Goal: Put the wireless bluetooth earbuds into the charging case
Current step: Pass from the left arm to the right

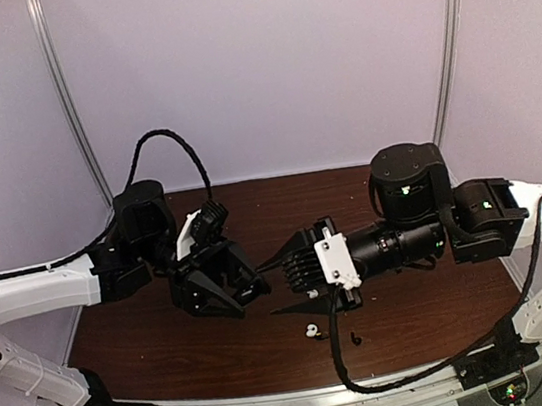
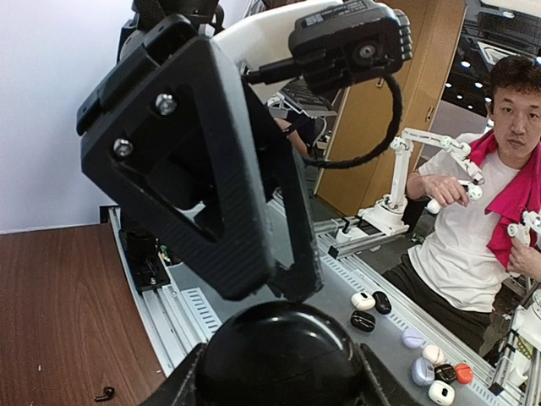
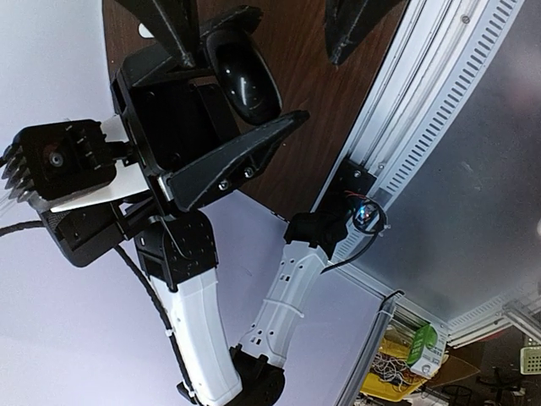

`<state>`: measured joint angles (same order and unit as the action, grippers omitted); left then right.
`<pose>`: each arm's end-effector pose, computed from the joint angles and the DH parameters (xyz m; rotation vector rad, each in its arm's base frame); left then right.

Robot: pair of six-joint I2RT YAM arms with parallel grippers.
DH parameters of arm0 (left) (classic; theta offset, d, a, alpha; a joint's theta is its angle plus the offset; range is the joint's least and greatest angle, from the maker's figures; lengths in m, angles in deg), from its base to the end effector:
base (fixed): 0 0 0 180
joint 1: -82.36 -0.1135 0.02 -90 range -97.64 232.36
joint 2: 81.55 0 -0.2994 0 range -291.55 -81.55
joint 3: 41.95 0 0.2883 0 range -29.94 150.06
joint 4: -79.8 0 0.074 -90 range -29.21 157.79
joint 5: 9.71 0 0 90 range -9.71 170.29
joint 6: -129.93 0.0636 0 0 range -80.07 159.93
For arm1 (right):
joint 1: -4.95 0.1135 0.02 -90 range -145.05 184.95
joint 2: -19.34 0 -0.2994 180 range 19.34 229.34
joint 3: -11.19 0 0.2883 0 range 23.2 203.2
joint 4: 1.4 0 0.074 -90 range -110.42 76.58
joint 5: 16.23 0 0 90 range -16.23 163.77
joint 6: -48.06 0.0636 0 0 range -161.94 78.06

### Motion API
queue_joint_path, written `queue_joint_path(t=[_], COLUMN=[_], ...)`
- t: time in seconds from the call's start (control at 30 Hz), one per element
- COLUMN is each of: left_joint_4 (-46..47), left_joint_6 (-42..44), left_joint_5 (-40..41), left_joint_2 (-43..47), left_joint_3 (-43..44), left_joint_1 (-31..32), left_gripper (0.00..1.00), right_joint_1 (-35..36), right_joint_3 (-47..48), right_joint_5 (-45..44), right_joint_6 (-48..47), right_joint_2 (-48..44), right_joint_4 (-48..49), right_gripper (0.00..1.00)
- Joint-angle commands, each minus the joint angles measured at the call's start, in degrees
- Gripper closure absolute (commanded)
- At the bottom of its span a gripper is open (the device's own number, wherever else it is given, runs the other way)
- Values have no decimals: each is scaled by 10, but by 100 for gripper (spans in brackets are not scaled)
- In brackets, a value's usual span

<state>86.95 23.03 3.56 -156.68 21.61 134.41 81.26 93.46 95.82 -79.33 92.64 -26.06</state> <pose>0.1443 -0.2856 0.3382 1.6256 1.1895 -1.9117 0.0589 0.3425 0.4093 -1.7306 0.7978 0.8222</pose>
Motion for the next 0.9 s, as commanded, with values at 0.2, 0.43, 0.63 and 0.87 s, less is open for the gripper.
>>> queue_joint_path(t=[0.2, 0.43, 0.63, 0.87], left_joint_4=[-2, -13, -22, -35], left_joint_6=[-5, -1, 2, 4], left_joint_5=[-25, -34, -37, -33], left_joint_2=[-16, -25, -31, -39], left_joint_3=[23, 28, 31, 40], left_joint_1=[7, 15, 18, 19], left_gripper=[77, 77, 76, 76], right_joint_1=[19, 26, 29, 34], right_joint_3=[33, 38, 40, 41], right_joint_5=[-81, -96, -94, -87], right_joint_6=[-31, -37, -41, -37], right_joint_2=[18, 33, 29, 29], right_joint_4=[-43, -43, -44, -47], right_gripper=[52, 57, 68, 73])
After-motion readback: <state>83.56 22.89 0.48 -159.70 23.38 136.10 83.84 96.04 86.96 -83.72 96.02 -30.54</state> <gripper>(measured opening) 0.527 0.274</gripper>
